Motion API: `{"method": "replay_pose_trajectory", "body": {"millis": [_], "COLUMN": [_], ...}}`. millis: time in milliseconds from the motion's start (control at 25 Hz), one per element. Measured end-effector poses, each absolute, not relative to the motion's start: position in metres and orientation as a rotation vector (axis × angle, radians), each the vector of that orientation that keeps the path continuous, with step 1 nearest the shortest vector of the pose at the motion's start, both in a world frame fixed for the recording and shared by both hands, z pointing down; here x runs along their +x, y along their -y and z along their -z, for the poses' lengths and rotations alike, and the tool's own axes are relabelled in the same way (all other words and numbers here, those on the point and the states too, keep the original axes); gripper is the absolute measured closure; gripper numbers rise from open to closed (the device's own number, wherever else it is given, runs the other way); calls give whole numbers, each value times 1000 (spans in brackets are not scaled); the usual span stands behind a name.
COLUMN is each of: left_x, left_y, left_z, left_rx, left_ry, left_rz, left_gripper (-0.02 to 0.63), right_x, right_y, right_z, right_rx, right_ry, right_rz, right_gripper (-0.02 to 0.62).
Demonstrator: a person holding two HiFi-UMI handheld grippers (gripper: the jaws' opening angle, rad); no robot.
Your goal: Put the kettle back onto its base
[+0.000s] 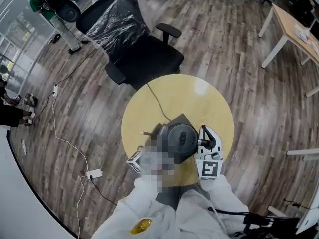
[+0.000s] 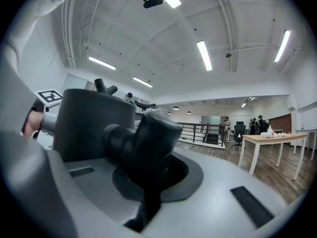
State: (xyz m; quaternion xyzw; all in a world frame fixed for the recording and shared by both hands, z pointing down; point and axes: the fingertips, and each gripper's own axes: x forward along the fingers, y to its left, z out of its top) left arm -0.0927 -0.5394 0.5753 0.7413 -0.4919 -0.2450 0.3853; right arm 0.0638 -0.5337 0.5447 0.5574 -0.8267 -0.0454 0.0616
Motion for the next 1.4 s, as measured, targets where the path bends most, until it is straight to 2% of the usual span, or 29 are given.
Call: {"method": "replay_pose_trajectory", "body": {"millis": [160,320,920,1120,1160,1280,1400], "left_x": [-95,-98,-102,-110,-111,-113,-118], "left_y": [548,555,563,563,561,552,540], "left_z": [-601,-607,-620,-622,-623,-624,-631], "left_rx": [1896,1901,1943,1886,1876,1855,1856], "left_ry": [1234,1239,1236,1245,1254,1280,1292], "left_rz": [607,569,468,540,539,516,540], "left_gripper": [426,477,495,495,495,495,495], "right_x": [60,52,48,49,51,58,58], "right_y": [543,549,553,555,554,552,546], "right_z": [-571,-581,-603,-610,-611,-612,-609], "right_rx": [1680,1661,1721,1700,1709,1744,1741], "right_ry": [2479,2482,2486,2443,2427,2399,2396], "right_rz": [149,197,89,58,47,15,8], "right_gripper": [586,586,586,584,578,494,479]}}
